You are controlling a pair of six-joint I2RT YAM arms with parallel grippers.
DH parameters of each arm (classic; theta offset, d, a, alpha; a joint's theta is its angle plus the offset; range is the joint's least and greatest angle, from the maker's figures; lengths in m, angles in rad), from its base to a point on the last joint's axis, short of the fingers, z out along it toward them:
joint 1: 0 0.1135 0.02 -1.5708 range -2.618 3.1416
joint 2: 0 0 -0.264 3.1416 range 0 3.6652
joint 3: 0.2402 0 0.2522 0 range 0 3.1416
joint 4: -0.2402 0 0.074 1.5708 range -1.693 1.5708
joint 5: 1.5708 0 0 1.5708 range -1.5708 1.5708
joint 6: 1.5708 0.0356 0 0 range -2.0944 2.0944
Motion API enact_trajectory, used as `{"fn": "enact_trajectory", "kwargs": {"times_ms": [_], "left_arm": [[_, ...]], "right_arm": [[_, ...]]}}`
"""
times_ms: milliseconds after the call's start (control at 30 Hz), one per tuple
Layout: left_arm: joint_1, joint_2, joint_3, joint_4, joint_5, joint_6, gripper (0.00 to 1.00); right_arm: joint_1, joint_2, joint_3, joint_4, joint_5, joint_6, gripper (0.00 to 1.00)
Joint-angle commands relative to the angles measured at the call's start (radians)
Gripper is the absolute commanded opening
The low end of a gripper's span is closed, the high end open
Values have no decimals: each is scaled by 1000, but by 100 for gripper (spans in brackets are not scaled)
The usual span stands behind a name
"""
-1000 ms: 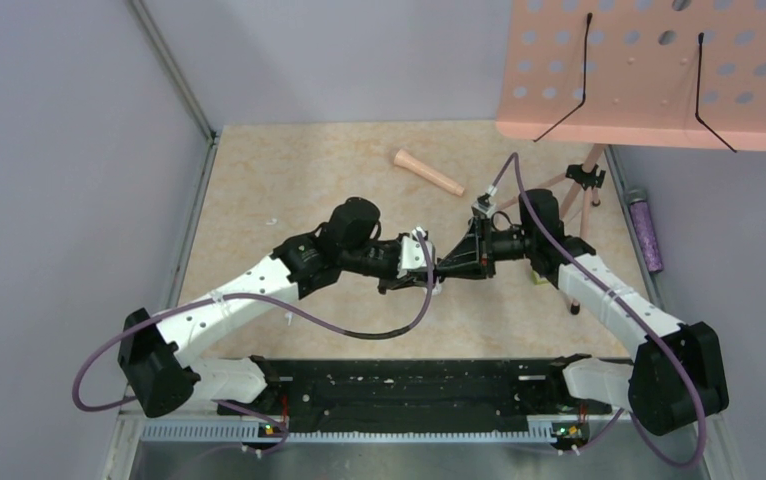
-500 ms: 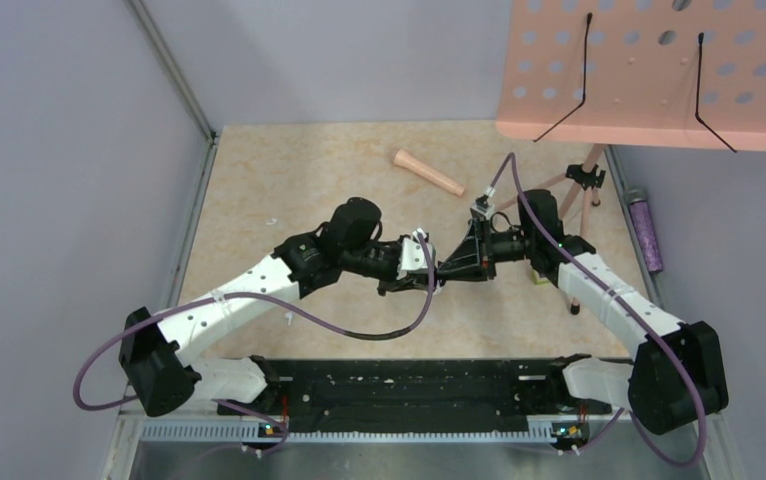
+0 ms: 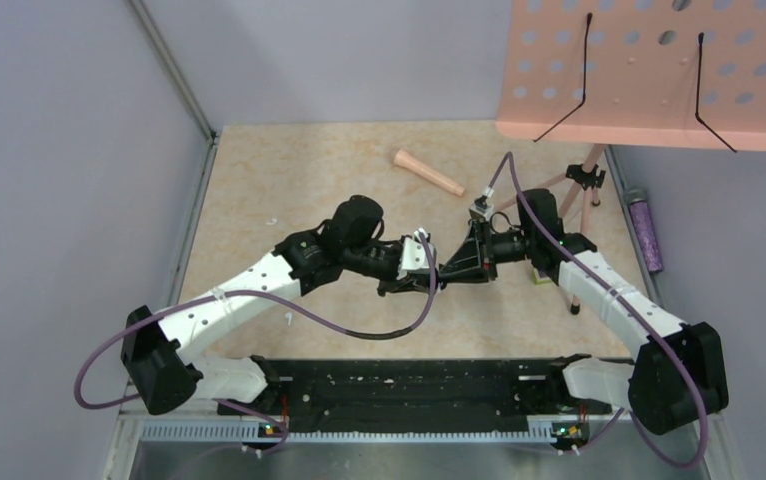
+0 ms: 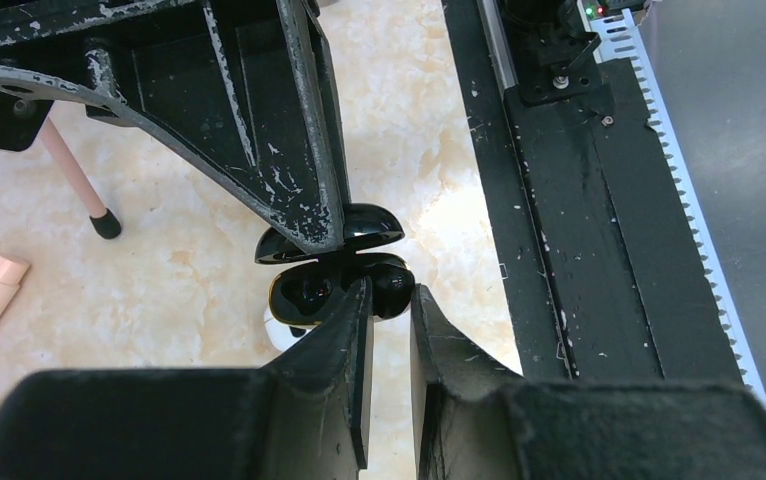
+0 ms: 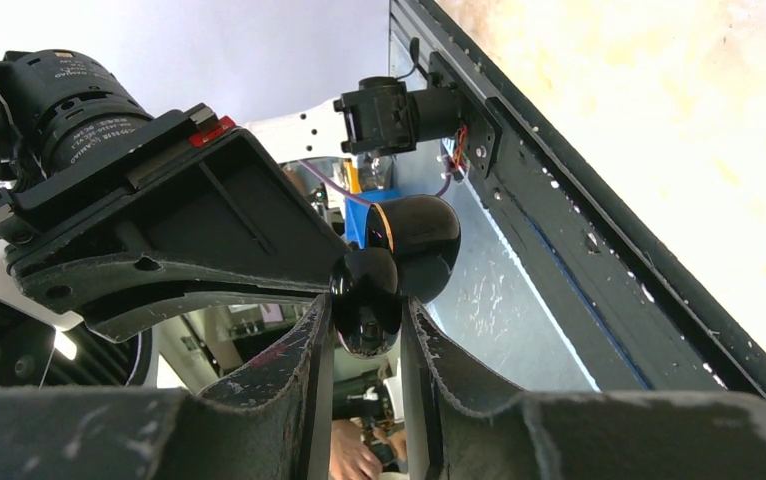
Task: Insert the wireless bluetooth earbuds into the charging case
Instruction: Adjust the right earbud in the right side groove of the charging case.
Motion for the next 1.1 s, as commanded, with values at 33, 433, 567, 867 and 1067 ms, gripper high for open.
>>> {"fn": "enact_trajectory", "kwargs": {"times_ms": [33, 433, 567, 867, 1067], "left_arm": [[4, -23, 59, 20, 54, -5, 0], [4, -29, 71, 17, 68, -12, 0], [4, -32, 72, 12, 71, -13, 0], [4, -26, 70, 3, 68, -8, 0], [4, -24, 53, 16, 78, 49, 0]], "right_arm": [[-1, 9, 41, -31, 59, -35, 0], [0, 3, 20, -27, 64, -39, 0], [0, 4, 19, -28, 67, -40, 0], [-1, -7, 25, -29, 62, -33, 0], [0, -7, 5, 15, -17, -24, 0]]}}
